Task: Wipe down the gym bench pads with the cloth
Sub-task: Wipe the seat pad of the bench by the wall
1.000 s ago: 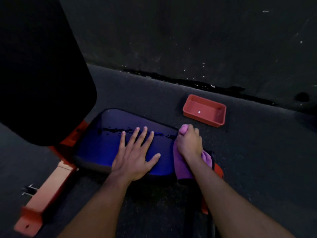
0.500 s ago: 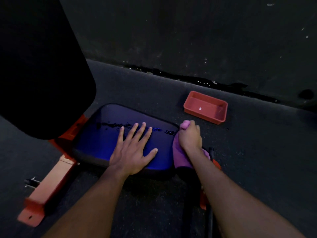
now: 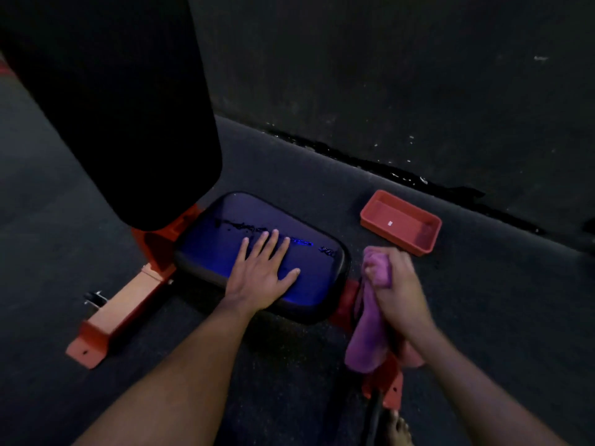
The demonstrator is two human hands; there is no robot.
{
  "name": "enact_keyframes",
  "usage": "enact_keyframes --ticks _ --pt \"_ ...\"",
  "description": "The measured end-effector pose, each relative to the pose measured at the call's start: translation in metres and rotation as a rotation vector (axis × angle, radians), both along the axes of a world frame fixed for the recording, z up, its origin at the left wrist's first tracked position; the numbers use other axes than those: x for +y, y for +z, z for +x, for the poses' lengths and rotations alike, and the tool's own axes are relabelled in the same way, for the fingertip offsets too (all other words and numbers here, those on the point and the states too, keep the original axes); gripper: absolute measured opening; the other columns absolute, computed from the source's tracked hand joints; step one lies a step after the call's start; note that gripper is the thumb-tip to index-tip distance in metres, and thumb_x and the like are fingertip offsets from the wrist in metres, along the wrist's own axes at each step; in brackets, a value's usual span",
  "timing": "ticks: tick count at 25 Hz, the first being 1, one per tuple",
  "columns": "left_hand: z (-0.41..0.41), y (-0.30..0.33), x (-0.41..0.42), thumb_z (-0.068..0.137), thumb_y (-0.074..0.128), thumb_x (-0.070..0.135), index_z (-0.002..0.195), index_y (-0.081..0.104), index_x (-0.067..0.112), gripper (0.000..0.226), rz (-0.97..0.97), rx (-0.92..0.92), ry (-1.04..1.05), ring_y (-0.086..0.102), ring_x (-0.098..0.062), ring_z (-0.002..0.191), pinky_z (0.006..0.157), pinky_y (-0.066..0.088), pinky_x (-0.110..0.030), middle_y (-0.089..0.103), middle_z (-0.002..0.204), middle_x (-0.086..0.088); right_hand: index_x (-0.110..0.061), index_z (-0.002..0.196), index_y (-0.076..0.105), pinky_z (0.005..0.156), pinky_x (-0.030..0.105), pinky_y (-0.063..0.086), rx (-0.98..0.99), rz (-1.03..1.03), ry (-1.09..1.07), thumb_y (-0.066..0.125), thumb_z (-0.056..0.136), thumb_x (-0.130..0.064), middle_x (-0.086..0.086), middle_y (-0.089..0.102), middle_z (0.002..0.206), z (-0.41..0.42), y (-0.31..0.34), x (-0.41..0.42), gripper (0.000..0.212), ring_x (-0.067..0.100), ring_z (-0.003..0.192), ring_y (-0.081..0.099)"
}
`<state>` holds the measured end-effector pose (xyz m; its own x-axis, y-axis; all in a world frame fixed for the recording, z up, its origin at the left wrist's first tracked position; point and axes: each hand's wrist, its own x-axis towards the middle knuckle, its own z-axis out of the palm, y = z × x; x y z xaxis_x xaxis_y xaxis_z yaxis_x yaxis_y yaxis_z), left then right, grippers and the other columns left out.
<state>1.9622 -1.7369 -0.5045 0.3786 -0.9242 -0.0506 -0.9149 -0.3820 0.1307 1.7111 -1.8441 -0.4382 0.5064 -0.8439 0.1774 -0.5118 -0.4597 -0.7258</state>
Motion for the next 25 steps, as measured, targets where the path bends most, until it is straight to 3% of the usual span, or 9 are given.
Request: enact_keyframes --ticks 2,6,8,9,11,15,18,21,25 --pt "-0.008 -0.004 0.006 0.085 -0.008 0.08 0.166 -0.002 0.028 0.097 -0.036 0.034 0.088 -0.011 -0.022 0.161 0.128 -0.012 -0.051 -0.011 0.174 -0.005 -0.028 0.127 0.061 0.103 0.006 0.031 0.083 -0.081 0.096 0.067 0.095 -0.009 0.003 0.047 0.127 0.0 0.02 -0.044 0.037 -0.003 0.111 0.051" --pt "-0.002 -0.014 0.005 0.092 0.005 0.079 0.166 0.002 0.027 0.09 -0.132 0.092 0.144 -0.009 -0.019 0.161 0.129 -0.01 -0.046 -0.011 0.174 -0.004 -0.02 0.144 0.053 0.106 0.003 0.026 0.337 -0.25 0.347 0.069 0.093 -0.01 0.002 0.047 0.129 0.04 -0.002 -0.081 0.054 0.012 0.122 0.051" --pt "0.01 -0.009 0.005 0.094 0.007 0.073 0.167 0.009 0.026 0.087 -0.208 0.137 0.124 -0.002 -0.016 0.161 0.129 -0.003 -0.041 -0.004 0.175 -0.001 -0.02 0.144 0.053 0.107 0.014 0.036 0.347 -0.273 0.382 0.066 0.093 -0.018 0.0 0.052 0.128 0.051 -0.014 -0.072 0.052 0.013 0.119 0.054" --pt "0.019 -0.006 0.012 0.095 0.006 0.071 0.166 0.013 0.025 0.085 -0.253 0.14 0.14 0.002 -0.015 0.161 0.129 0.0 -0.04 0.002 0.175 -0.001 -0.023 0.141 0.054 0.105 0.027 0.043 0.36 -0.306 0.379 0.064 0.094 -0.026 -0.002 0.056 0.126 0.054 -0.02 -0.061 0.048 0.016 0.115 0.056" --pt "0.041 -0.006 0.031 0.094 0.002 0.069 0.166 0.018 0.026 0.085 -0.286 0.091 0.181 0.004 -0.015 0.161 0.129 -0.001 -0.042 0.008 0.174 0.001 -0.033 0.128 0.058 0.091 0.045 0.046 0.441 -0.484 0.371 0.059 0.094 -0.039 -0.008 0.059 0.114 0.059 -0.024 -0.029 0.034 0.022 0.105 0.055" --pt "0.058 -0.024 0.053 0.095 -0.007 0.069 0.167 0.005 0.028 0.084 -0.166 0.032 0.228 -0.016 -0.015 0.158 0.124 -0.018 -0.048 -0.009 0.173 0.004 -0.03 0.108 0.059 0.084 0.044 0.041 0.457 -0.63 0.615 0.052 0.095 -0.041 -0.006 0.052 0.1 0.07 -0.041 0.027 0.017 0.024 0.097 0.049" --pt "0.054 -0.03 0.039 0.101 -0.002 0.065 0.166 0.01 0.027 0.077 -0.195 -0.004 0.263 -0.006 -0.021 0.161 0.125 -0.015 -0.053 0.001 0.174 0.0 -0.031 0.11 0.059 0.079 0.041 0.041 0.486 -0.64 0.499 0.042 0.097 -0.046 -0.003 0.048 0.107 0.097 -0.049 -0.028 0.026 0.023 0.096 0.044" --pt "0.055 -0.036 0.038 0.103 0.001 0.063 0.166 0.017 0.027 0.075 -0.23 -0.034 0.266 0.002 -0.022 0.161 0.127 -0.007 -0.056 0.008 0.174 -0.001 -0.03 0.11 0.051 0.077 0.049 0.049 0.594 -0.533 0.277 0.038 0.089 -0.046 0.0 0.048 0.112 0.117 -0.055 -0.08 0.03 0.03 0.096 0.05" --pt "0.052 -0.037 0.038 0.105 0.009 0.059 0.163 0.03 0.023 0.071 -0.257 -0.053 0.26 0.015 -0.026 0.16 0.127 0.003 -0.061 0.022 0.171 -0.005 -0.029 0.112 0.054 0.072 0.039 0.04 0.547 -0.526 0.201 0.047 0.088 -0.039 -0.004 0.05 0.107 0.098 -0.054 -0.008 0.027 0.026 0.09 0.049"
